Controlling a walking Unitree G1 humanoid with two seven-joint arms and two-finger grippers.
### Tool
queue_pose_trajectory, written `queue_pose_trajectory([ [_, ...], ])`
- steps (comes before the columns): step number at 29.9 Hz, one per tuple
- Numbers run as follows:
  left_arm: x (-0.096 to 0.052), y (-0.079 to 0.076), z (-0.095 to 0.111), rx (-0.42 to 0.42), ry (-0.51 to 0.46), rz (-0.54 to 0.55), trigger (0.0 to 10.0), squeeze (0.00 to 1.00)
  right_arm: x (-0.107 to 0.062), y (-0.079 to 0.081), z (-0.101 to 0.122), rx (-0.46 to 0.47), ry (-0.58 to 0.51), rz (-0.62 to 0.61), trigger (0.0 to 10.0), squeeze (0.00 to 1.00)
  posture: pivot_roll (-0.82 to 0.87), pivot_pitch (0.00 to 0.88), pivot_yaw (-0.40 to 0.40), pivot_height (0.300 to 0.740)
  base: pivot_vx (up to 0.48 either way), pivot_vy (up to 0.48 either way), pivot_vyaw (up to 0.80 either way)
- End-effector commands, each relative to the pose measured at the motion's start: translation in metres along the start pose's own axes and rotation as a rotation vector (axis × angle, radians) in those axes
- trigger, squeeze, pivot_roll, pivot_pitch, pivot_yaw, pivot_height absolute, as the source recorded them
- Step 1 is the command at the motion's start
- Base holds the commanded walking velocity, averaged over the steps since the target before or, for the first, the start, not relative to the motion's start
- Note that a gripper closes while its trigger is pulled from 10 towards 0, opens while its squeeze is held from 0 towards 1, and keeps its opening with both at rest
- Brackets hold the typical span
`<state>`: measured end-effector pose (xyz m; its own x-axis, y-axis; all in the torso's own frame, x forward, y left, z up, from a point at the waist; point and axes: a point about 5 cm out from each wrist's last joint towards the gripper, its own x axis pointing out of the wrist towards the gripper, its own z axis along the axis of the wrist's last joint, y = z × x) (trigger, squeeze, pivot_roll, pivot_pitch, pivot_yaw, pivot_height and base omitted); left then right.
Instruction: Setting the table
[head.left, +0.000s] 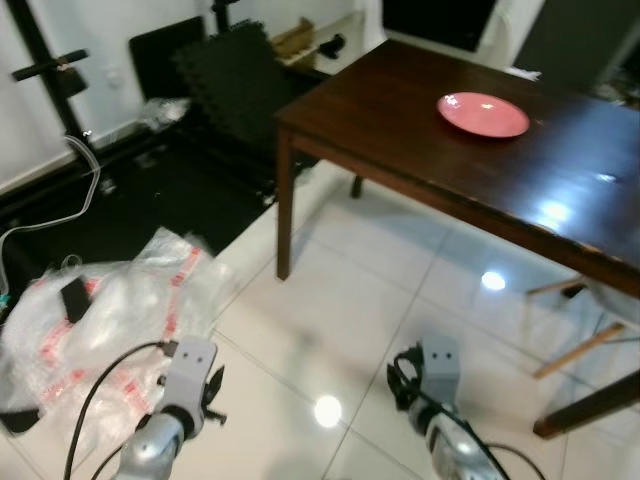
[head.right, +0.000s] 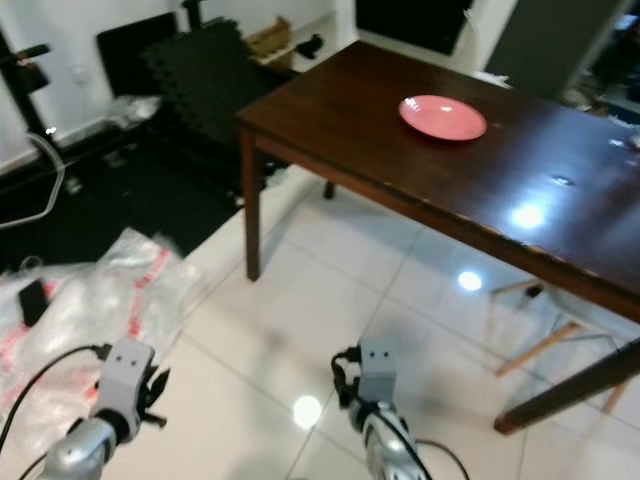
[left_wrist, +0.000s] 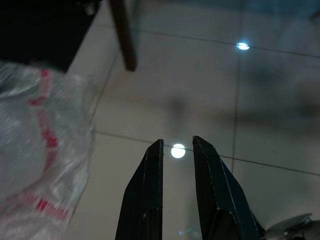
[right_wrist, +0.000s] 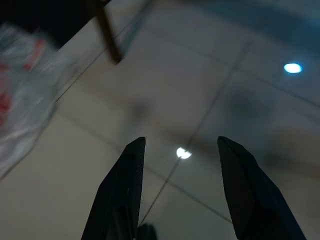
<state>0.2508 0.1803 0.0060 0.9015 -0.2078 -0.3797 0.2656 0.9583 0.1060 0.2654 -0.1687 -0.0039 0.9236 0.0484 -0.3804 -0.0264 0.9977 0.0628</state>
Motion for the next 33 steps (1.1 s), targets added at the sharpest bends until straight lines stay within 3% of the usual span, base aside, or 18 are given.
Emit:
queue_pose_trajectory([
  [1,-0.004,0.000,-0.009,0.006,0.039,-0.005,10.0,0.00,-0.004,0.002,-0.010,0.008,0.032,0.001,10.0,0.00,-0.03,0.047,0.025,0.740,0.000,0.000,-0.80],
  [19,-0.004,0.001,-0.007,0.012,0.022,0.014,10.0,0.00,-0.003,0.002,-0.009,0.012,0.028,-0.001,10.0,0.00,-0.03,0.051,0.026,0.740,0.000,0.000,-0.80],
  [23,-0.003,0.008,0.005,0.038,-0.033,0.044,10.0,0.00,-0.002,-0.001,-0.002,-0.036,-0.010,-0.013,10.0,0.00,-0.03,0.052,0.025,0.740,0.000,0.000,-0.80],
  [26,0.002,0.015,0.029,0.012,-0.119,0.080,10.0,0.00,0.002,-0.007,0.019,-0.037,-0.096,-0.041,10.0,0.00,-0.03,0.052,0.028,0.740,0.000,0.000,-0.80],
  [29,0.007,0.017,0.068,0.005,-0.261,0.081,10.0,0.00,0.006,-0.013,0.064,0.027,-0.267,-0.071,10.0,0.00,-0.03,0.051,0.032,0.740,0.178,0.000,-0.78],
  [30,0.010,0.017,0.093,0.003,-0.343,0.088,10.0,0.00,0.006,-0.012,0.100,0.056,-0.401,-0.078,10.0,0.00,-0.03,0.049,0.034,0.740,0.412,0.000,-0.54],
  [33,0.012,0.015,0.116,0.001,-0.411,0.087,10.0,0.00,0.003,-0.008,0.133,0.067,-0.513,-0.070,10.0,0.00,-0.03,0.046,0.036,0.740,0.480,0.000,0.00],
])
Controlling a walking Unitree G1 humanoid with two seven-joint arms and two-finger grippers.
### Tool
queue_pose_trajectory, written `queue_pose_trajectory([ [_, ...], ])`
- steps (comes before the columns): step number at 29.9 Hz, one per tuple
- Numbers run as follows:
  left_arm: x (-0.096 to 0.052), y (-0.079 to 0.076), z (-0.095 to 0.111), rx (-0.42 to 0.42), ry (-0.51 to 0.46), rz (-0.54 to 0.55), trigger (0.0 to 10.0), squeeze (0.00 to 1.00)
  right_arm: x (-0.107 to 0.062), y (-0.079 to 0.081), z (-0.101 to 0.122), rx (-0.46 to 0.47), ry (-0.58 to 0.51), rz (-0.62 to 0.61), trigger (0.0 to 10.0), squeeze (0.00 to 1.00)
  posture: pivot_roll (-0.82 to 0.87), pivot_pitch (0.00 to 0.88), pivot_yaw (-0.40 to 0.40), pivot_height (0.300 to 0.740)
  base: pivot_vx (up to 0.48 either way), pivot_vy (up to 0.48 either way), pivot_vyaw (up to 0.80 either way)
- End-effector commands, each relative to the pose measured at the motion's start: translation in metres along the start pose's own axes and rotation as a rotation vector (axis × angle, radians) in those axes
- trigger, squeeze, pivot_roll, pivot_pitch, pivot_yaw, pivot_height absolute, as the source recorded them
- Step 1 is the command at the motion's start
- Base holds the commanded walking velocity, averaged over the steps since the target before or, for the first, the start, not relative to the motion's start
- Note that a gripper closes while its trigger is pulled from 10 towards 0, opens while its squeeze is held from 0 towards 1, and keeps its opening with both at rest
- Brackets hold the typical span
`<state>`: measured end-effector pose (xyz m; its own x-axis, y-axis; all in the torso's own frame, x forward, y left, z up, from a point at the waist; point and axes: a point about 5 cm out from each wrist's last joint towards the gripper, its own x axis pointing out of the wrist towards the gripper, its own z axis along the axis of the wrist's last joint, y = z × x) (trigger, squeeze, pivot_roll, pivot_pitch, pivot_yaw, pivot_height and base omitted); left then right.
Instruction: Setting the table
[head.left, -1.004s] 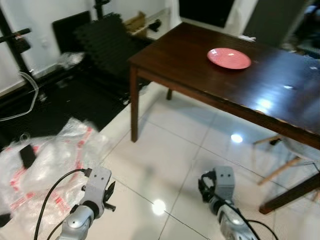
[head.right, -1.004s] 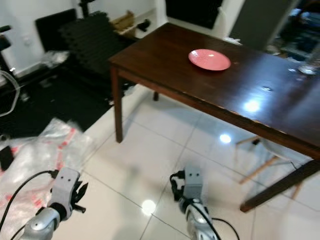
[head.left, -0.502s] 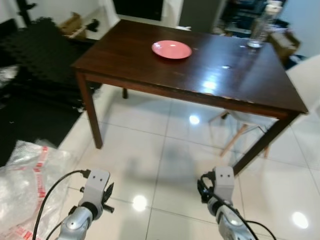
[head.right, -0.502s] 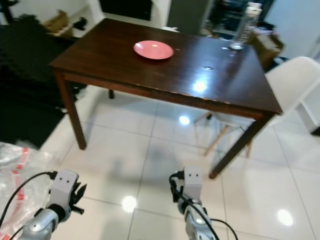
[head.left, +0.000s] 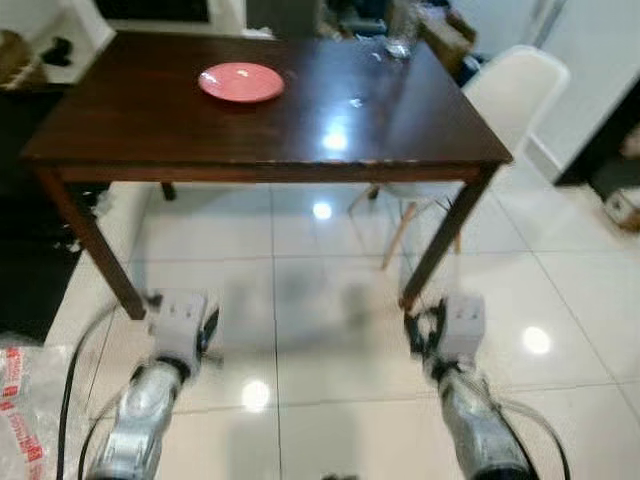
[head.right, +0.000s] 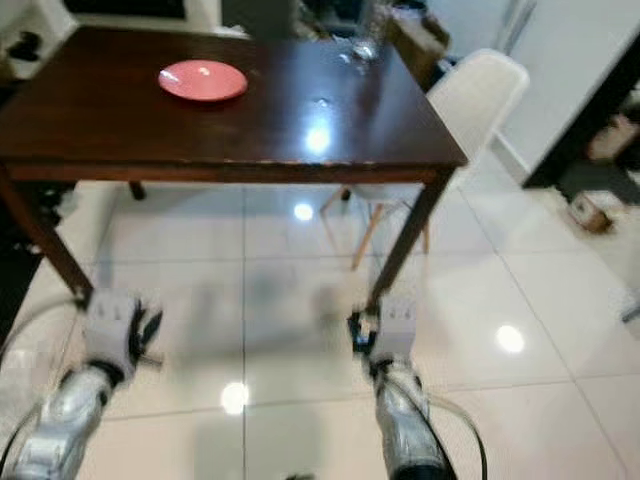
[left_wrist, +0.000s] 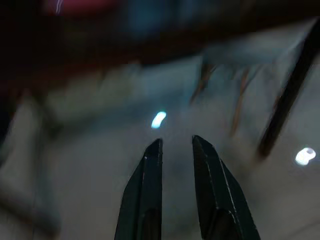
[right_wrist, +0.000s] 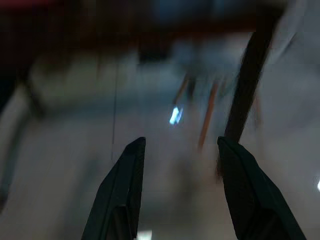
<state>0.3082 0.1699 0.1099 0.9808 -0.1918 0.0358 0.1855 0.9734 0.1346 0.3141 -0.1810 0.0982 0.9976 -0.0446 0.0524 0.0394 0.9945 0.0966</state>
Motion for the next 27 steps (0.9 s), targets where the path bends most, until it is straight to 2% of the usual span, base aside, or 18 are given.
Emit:
queue_pose_trajectory([
  [1,0.003,-0.003,0.011,-0.017,-0.031,0.003,10.0,0.00,0.012,0.004,0.036,0.029,-0.126,-0.003,10.0,0.00,-0.03,0.044,0.039,0.740,0.480,0.000,0.00],
  [2,0.003,-0.003,0.011,-0.017,-0.031,0.003,10.0,0.00,0.012,0.004,0.036,0.029,-0.126,-0.003,10.0,0.00,-0.03,0.044,0.039,0.740,0.480,0.000,0.00],
  [4,0.016,-0.012,0.043,-0.034,-0.136,-0.006,10.0,0.00,0.021,0.018,0.082,0.040,-0.284,0.039,10.0,0.00,-0.03,0.043,0.040,0.740,0.480,0.000,0.00],
  [8,0.021,-0.019,0.063,-0.046,-0.196,-0.018,10.0,0.00,0.019,0.029,0.106,0.038,-0.363,0.082,10.0,0.00,-0.03,0.044,0.040,0.740,0.480,0.000,0.00],
  [14,0.020,-0.028,0.074,-0.055,-0.218,-0.044,10.0,0.00,0.014,0.036,0.113,0.034,-0.368,0.107,10.0,0.00,-0.03,0.043,0.045,0.740,0.480,0.000,0.00],
  [20,0.017,-0.037,0.075,-0.061,-0.205,-0.066,10.0,0.00,0.010,0.033,0.107,0.032,-0.324,0.089,10.0,0.00,-0.03,0.042,0.049,0.740,0.467,0.000,0.00],
  [27,0.017,-0.040,0.076,-0.061,-0.203,-0.076,10.0,0.00,0.010,0.032,0.105,0.032,-0.309,0.082,10.0,0.00,-0.03,0.040,0.050,0.740,0.478,0.000,0.00],
])
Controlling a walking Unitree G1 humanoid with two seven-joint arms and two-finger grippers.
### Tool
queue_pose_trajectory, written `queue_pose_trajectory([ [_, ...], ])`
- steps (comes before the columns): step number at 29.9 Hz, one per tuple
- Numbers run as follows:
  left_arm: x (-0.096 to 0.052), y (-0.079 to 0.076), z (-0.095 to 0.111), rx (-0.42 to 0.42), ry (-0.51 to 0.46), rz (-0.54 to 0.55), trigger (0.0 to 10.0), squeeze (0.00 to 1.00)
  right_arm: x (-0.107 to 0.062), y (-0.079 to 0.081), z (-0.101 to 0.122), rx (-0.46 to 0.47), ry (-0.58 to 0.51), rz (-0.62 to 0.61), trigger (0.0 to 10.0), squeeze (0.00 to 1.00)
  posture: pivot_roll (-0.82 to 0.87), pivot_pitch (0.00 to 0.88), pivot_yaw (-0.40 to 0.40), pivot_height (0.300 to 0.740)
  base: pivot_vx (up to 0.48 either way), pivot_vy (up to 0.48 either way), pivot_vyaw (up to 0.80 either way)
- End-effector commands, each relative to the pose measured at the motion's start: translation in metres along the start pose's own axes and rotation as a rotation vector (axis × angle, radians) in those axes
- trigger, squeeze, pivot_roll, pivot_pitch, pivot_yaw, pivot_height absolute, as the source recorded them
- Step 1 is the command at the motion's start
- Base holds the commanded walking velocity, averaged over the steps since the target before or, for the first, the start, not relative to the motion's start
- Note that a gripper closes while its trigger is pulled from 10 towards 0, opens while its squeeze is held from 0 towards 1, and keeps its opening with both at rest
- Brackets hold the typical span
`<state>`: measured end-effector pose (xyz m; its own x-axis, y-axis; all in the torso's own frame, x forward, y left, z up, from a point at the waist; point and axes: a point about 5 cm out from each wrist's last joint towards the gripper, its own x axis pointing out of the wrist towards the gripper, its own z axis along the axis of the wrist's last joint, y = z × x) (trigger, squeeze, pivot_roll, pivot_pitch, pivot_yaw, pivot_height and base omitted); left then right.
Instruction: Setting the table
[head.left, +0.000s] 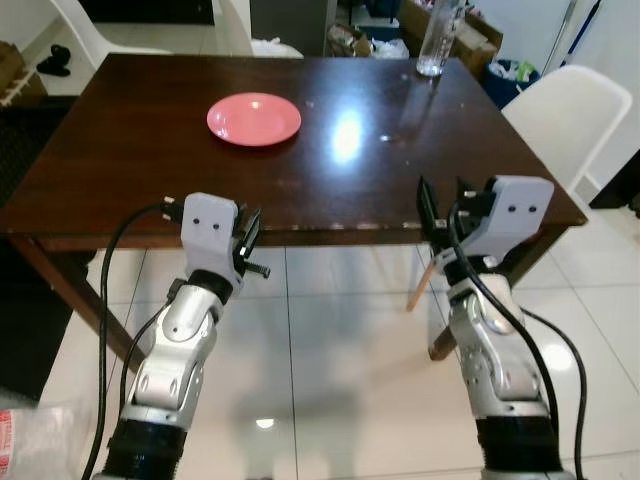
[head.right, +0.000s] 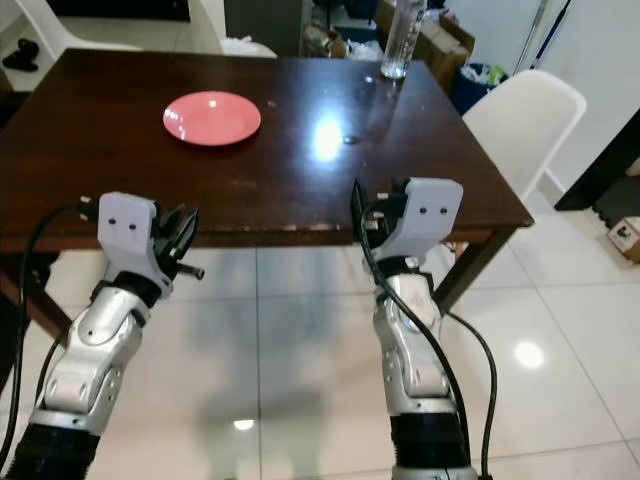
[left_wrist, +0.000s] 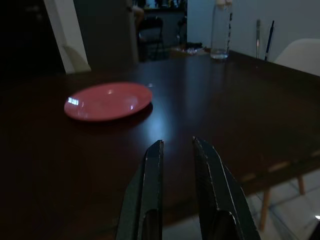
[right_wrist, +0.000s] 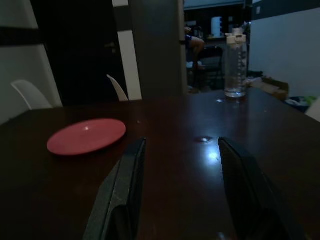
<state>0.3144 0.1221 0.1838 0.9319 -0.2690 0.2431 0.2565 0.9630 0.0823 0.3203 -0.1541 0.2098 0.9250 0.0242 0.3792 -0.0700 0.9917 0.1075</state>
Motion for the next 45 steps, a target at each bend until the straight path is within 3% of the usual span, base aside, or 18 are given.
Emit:
queue_pose_trajectory([
  [1,0.000,-0.006,-0.002,-0.001,0.017,-0.016,10.0,0.00,-0.002,-0.006,-0.003,-0.006,0.023,-0.023,10.0,0.00,-0.03,0.039,0.051,0.740,0.472,0.000,0.00],
  [26,0.000,-0.008,-0.002,-0.004,0.039,-0.023,10.0,0.00,-0.006,-0.006,-0.008,-0.008,0.068,-0.016,10.0,0.00,-0.03,0.030,0.053,0.740,0.466,0.000,0.00],
  [36,-0.002,-0.007,-0.006,0.009,0.056,-0.024,10.0,0.00,-0.012,-0.007,-0.023,0.085,0.152,-0.002,10.0,0.00,-0.03,0.033,0.058,0.740,0.466,0.000,0.00],
  [45,-0.003,-0.004,-0.007,0.062,0.062,-0.034,10.0,0.00,-0.017,0.009,-0.040,0.247,0.276,0.100,10.0,0.00,-0.02,0.038,0.060,0.740,0.467,0.000,0.00],
])
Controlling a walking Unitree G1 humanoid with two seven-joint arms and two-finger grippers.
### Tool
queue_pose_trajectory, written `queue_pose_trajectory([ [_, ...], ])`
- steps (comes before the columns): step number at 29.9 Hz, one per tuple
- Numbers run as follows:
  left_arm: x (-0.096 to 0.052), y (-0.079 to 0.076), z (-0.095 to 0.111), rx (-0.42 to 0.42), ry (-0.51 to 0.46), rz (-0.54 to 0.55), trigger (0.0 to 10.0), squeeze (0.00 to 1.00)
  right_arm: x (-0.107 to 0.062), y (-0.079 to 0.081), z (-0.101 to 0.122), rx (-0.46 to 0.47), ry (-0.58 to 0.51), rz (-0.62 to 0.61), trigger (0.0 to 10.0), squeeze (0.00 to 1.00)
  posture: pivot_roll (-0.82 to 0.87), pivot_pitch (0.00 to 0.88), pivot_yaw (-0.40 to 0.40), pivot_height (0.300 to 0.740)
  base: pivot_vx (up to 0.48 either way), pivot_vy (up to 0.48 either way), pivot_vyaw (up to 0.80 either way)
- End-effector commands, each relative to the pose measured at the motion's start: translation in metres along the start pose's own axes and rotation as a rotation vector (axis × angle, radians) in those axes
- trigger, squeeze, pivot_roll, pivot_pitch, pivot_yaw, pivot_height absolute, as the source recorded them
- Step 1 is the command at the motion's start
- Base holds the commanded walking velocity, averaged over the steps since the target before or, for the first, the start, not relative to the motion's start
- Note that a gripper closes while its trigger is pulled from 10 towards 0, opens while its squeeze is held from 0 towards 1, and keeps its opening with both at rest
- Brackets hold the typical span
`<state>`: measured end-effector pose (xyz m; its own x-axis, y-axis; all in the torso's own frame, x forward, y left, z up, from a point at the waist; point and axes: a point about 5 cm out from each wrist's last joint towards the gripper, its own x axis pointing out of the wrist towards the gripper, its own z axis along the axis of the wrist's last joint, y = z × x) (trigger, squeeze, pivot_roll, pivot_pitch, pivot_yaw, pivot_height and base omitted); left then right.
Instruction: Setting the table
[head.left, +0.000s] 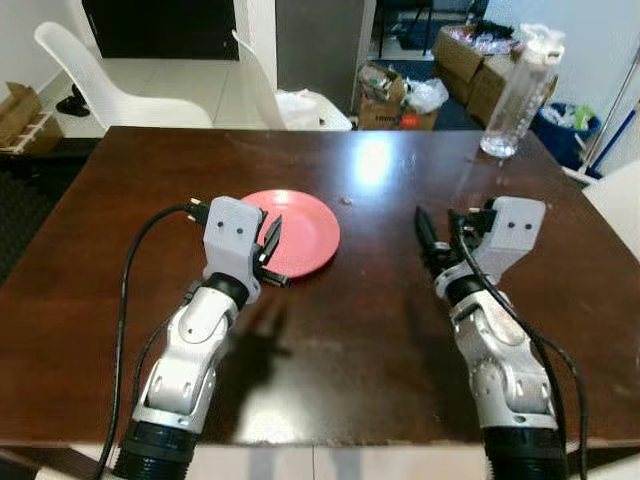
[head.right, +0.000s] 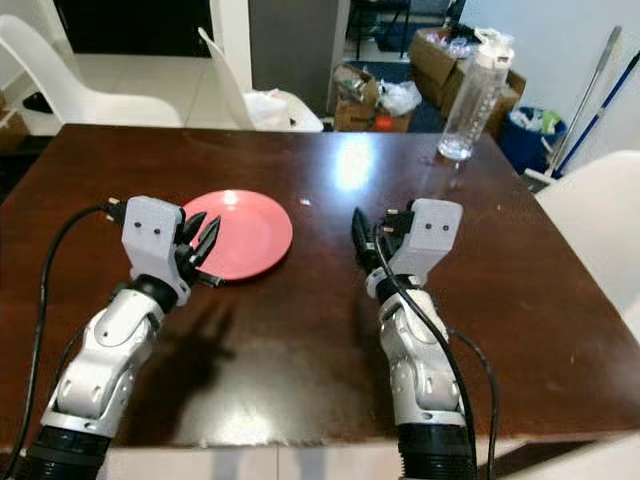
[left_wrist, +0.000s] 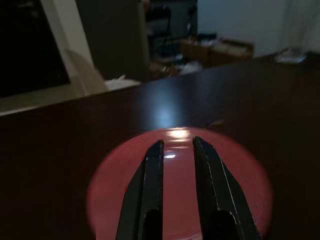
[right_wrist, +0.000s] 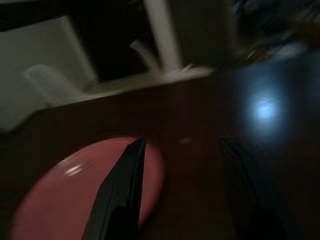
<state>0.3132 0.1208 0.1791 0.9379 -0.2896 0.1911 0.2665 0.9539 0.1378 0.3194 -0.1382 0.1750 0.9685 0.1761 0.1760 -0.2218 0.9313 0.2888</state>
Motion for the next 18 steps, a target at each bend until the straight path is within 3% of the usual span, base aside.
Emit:
queue_pose_trajectory([
  [1,-0.001,-0.002,-0.002,0.017,0.011,-0.014,10.0,0.00,-0.002,-0.004,-0.007,0.039,0.042,0.005,10.0,0.00,-0.02,0.040,0.060,0.740,0.458,0.000,0.00],
  [4,-0.002,-0.004,-0.005,0.096,0.035,-0.065,10.0,0.00,-0.001,0.000,-0.015,0.135,0.096,0.051,10.0,0.00,-0.01,0.044,0.062,0.740,0.288,0.000,0.00],
  [7,-0.002,-0.002,-0.011,0.110,0.083,-0.081,10.0,0.00,0.000,0.001,-0.018,0.168,0.118,0.070,10.0,0.00,-0.01,0.046,0.064,0.740,0.000,0.000,0.00],
  [10,-0.001,0.002,-0.019,0.087,0.138,-0.068,10.0,0.00,0.000,0.001,-0.019,0.186,0.130,0.085,10.0,0.00,-0.01,0.047,0.065,0.740,0.000,0.000,0.00],
  [12,0.001,0.009,-0.036,0.005,0.218,-0.044,10.0,0.00,0.000,0.001,-0.020,0.178,0.133,0.092,10.0,0.00,-0.01,0.050,0.067,0.740,0.000,0.000,0.00],
  [18,-0.002,0.014,-0.065,-0.067,0.330,-0.042,10.0,0.00,-0.001,-0.002,-0.018,0.174,0.125,0.098,10.0,0.00,-0.02,0.052,0.076,0.740,0.000,0.000,0.00],
])
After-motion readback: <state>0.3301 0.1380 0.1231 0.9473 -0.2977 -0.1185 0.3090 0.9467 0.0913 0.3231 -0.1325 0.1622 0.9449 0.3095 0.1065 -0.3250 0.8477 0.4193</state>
